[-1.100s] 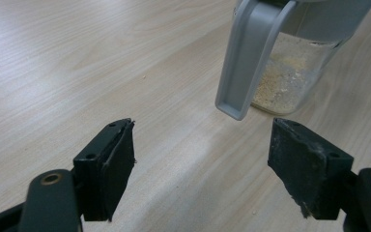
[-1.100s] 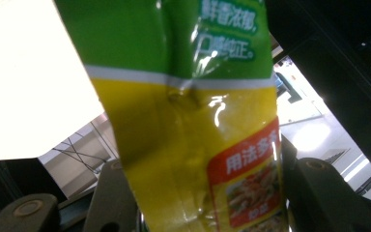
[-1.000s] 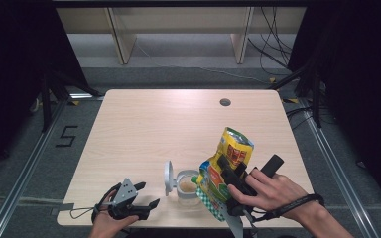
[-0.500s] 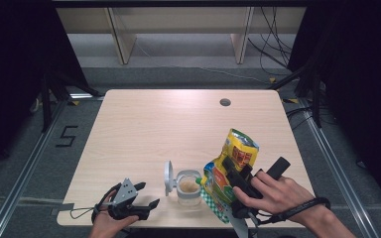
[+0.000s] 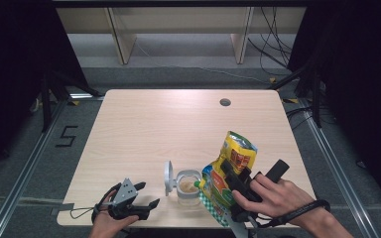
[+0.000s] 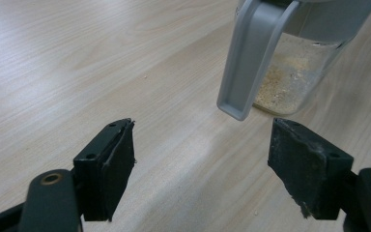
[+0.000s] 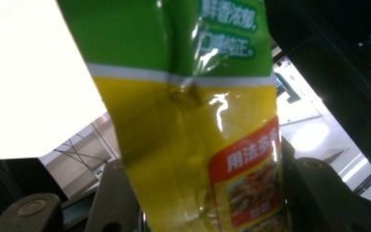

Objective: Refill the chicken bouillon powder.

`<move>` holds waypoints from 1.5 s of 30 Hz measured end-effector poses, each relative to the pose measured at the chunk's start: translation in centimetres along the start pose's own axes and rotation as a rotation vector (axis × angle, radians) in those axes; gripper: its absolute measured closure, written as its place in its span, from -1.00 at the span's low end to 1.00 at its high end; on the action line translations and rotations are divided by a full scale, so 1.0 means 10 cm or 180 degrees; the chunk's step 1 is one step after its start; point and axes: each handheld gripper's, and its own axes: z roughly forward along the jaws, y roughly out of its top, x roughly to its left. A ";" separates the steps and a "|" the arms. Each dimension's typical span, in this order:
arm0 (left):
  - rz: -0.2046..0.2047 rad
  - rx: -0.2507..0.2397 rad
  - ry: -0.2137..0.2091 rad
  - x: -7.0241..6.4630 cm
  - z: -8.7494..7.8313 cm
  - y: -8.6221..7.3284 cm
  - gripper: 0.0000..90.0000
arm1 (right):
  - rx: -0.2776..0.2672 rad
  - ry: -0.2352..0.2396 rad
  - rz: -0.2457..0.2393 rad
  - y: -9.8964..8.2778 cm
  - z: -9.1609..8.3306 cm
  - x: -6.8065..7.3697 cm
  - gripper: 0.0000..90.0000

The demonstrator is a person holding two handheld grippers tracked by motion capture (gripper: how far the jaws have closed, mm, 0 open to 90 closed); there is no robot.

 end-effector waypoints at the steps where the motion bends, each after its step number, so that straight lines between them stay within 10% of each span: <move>1: 0.0002 -0.0015 -0.0004 0.00 0.00 0.00 -0.46 | 0.0003 -0.0013 -0.0004 0.00 0.01 -0.01 0.25; 45: -0.0009 0.0017 -0.0016 0.01 0.00 0.00 -0.46 | -0.0011 -0.0006 0.0058 -0.06 0.03 0.01 0.29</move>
